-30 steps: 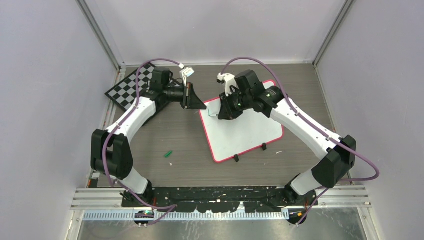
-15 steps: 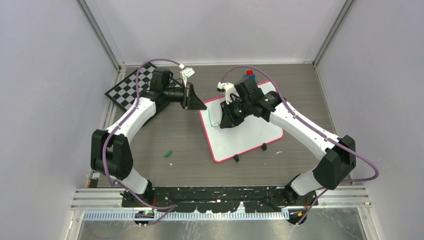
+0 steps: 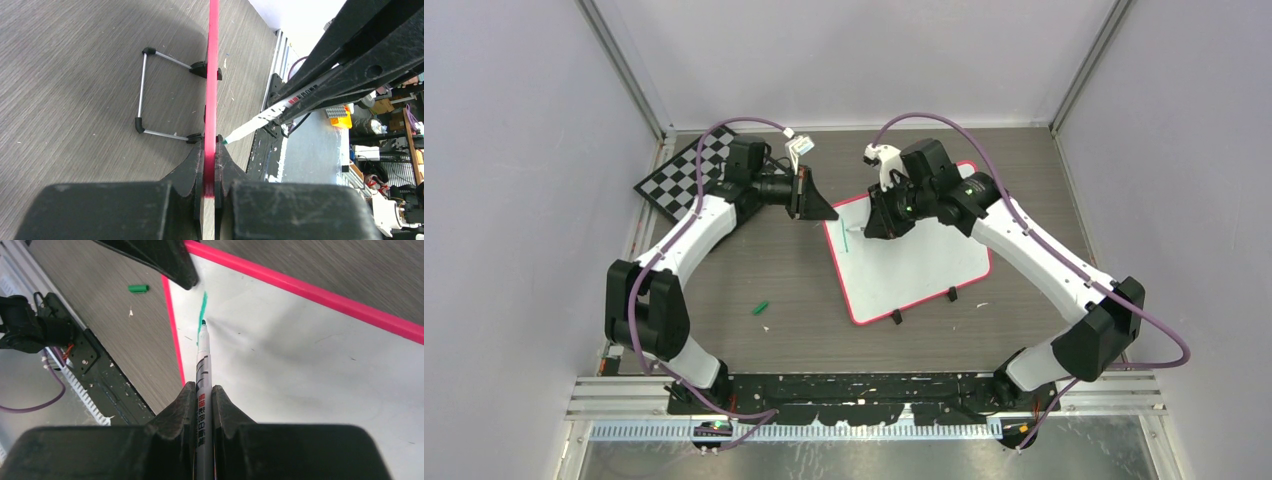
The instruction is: Write a sentence on the whiteboard
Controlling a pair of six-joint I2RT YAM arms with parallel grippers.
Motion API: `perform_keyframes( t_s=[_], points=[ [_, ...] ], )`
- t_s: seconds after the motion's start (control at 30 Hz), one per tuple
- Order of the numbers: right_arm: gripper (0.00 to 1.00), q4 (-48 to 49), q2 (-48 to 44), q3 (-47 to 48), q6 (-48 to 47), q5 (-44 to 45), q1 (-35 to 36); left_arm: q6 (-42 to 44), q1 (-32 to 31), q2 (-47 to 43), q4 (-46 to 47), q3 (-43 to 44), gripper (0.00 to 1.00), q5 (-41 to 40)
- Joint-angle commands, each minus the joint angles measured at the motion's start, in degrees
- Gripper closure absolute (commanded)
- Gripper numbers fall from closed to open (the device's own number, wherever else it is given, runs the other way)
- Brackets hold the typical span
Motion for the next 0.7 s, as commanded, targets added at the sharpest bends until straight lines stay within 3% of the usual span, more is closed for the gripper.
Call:
perform_keyframes(
  t_s=[0.0, 0.2, 0.67],
  points=[
    [1.00, 1.05, -1.72, 1.85, 0.16, 4.42, -0.34, -0.91, 0.17, -2.59, 1.46, -0.05, 1.00, 0.51],
    [1.00, 1.56, -1.55, 1.47, 0.39, 6.62, -0.25, -0.82, 0.21, -2.70, 1.59, -0.32, 1.00, 0.54],
    [1.00, 1.78, -0.29, -0.67, 1.15, 2.87, 0.17, -0.47, 0.17, -2.58, 1.57, -0.41, 1.00, 0.52]
  ],
)
